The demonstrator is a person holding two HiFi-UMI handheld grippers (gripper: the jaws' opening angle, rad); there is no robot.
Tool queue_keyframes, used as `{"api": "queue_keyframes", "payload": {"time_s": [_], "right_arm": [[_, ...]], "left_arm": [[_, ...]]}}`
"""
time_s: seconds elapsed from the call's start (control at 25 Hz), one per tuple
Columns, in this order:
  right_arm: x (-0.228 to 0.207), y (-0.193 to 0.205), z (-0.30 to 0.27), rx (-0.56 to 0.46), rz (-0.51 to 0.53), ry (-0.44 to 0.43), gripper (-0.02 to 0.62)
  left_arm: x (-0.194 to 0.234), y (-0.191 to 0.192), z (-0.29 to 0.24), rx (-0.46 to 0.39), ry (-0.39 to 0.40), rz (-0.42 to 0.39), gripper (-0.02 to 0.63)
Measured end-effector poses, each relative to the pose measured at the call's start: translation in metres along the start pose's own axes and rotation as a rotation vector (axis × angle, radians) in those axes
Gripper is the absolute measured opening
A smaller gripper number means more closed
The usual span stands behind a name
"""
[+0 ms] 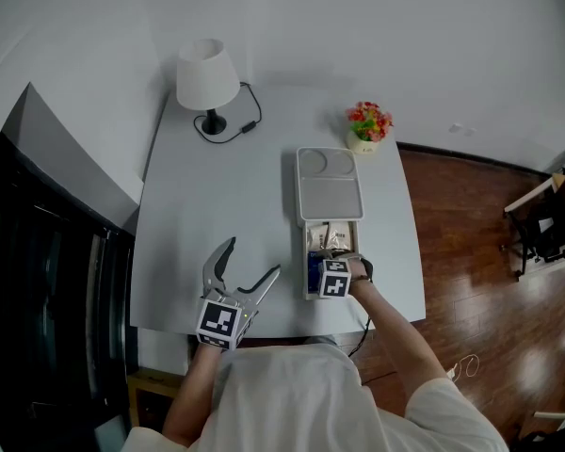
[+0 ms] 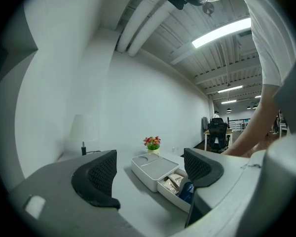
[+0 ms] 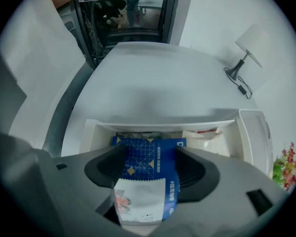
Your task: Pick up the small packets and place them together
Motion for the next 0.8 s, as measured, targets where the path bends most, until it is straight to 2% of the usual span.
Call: {"api": "queue_keyframes", "payload": {"time_s": [0.2,0.6,0.8], "right_arm": [[-0.0007,0.0011,0.0004,-0.009,0.011,0.005,0.290],[0.0047,0.0002,0.0003,-0.016,0.006,-0.028,0.159],[0.0073,0.0020,0.0033,-0.028,-0.010,-0.011,0.082]], "left_arm": [[0.0023,0.0029,0.0018,0.003,-0.008,0.002,0.413],[0.0019,0.0078,0.0029,0.001,-0.007,0.005,0.411],[-0.0016,0.0052,0.0042,-0.009,-0.004,-0.001,0.411]]}}
Point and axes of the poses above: the fingertips, and each gripper's own axes: z backward along the fingers, x to its left, y out of its underside, the point moved 5 cm from there along z, backward along the fingers, and after that the axes turned 2 degrees about -z, right-handed, at the moved point
